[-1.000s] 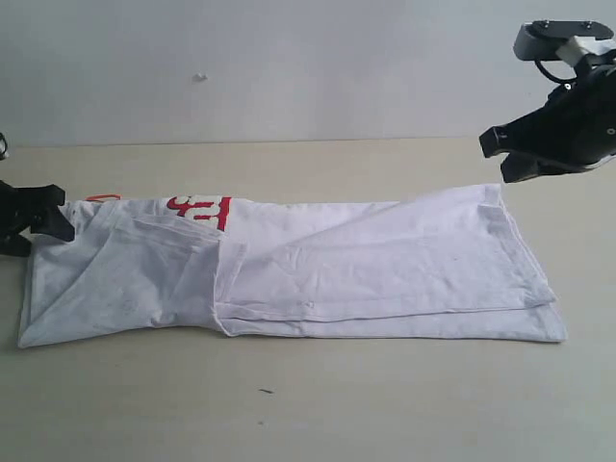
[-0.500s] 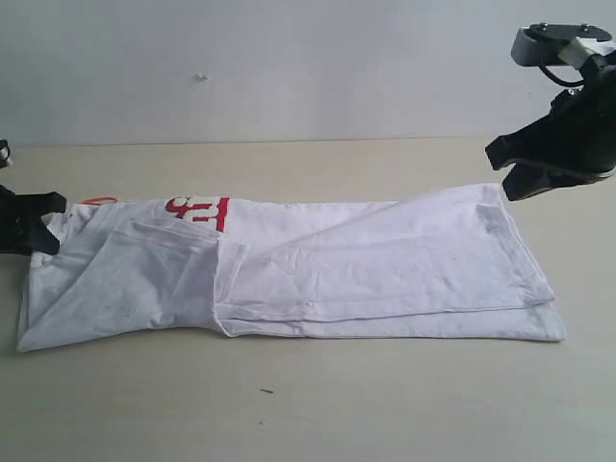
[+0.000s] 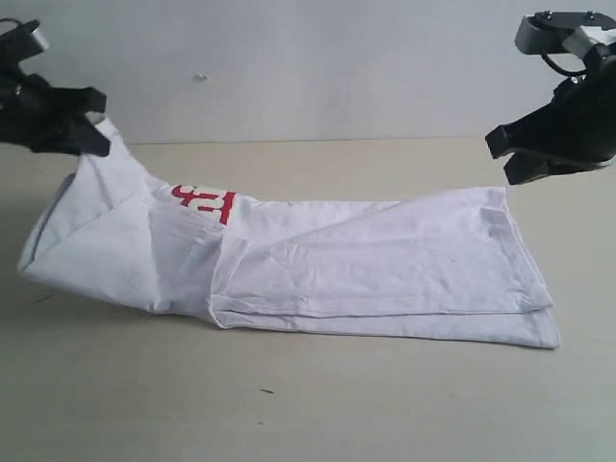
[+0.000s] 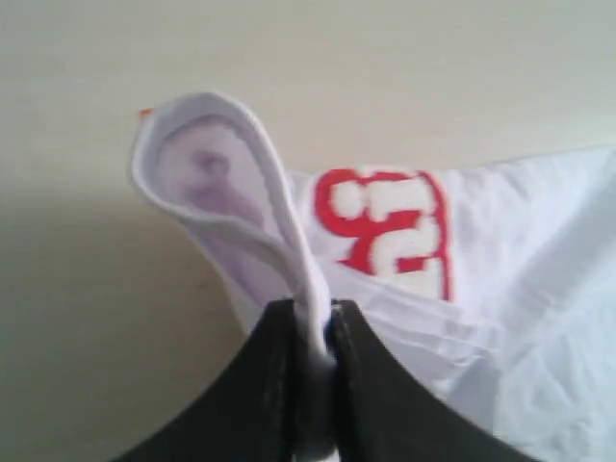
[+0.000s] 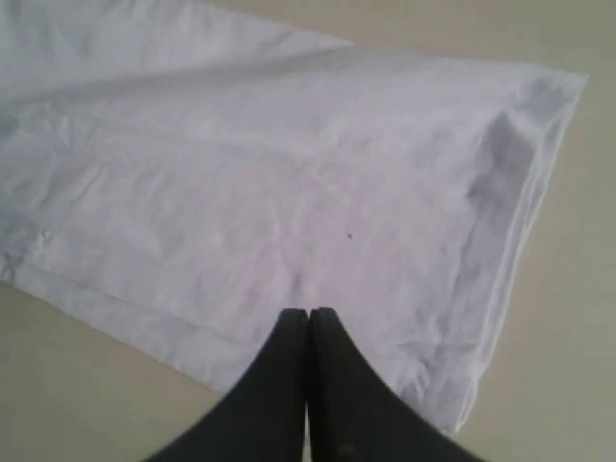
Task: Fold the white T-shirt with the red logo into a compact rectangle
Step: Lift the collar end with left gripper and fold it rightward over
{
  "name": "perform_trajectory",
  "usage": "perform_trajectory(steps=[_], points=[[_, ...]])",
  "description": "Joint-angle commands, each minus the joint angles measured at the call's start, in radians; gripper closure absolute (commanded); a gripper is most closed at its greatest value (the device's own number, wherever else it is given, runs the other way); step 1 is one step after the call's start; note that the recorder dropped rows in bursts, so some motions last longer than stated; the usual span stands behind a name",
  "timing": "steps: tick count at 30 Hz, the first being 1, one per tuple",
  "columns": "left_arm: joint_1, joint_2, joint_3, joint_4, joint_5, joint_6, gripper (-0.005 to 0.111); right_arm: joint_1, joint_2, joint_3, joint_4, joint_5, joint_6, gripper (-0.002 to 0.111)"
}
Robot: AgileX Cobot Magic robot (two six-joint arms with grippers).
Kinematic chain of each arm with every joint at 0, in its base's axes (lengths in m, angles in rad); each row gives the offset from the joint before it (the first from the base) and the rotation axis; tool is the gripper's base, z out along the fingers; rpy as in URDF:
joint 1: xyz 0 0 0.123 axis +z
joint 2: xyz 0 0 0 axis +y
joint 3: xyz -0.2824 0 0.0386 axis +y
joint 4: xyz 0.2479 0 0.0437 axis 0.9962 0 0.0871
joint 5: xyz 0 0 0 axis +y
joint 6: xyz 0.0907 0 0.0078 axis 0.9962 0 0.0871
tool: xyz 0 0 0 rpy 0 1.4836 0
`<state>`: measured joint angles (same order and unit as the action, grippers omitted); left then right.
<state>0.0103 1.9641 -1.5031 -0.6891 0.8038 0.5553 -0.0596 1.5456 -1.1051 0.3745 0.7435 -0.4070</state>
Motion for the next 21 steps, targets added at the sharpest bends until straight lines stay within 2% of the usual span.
perform_trajectory(steps=[1, 7, 11, 14, 18, 21], points=[[-0.140, -0.037, -0.088, -0.015, 0.037, -0.044, 0.107, 0.002, -0.084, -0.011, -0.062, -0.110, 0.092, 0.099], [-0.361, -0.020, -0.221, -0.017, 0.027, -0.071, 0.107, 0.002, -0.215, -0.011, -0.202, -0.188, 0.239, 0.079], [-0.515, 0.050, -0.350, -0.017, -0.011, -0.108, 0.107, 0.002, -0.267, -0.028, -0.242, -0.189, 0.287, 0.078], [-0.606, 0.135, -0.457, -0.017, -0.040, -0.118, 0.107, 0.002, -0.275, -0.052, -0.238, -0.133, 0.288, 0.078], [-0.679, 0.256, -0.563, 0.002, -0.069, -0.119, 0.105, 0.002, -0.275, -0.054, -0.234, -0.095, 0.286, 0.078], [-0.707, 0.314, -0.607, 0.018, -0.084, -0.119, 0.086, 0.002, -0.275, -0.054, -0.232, -0.093, 0.286, 0.078]])
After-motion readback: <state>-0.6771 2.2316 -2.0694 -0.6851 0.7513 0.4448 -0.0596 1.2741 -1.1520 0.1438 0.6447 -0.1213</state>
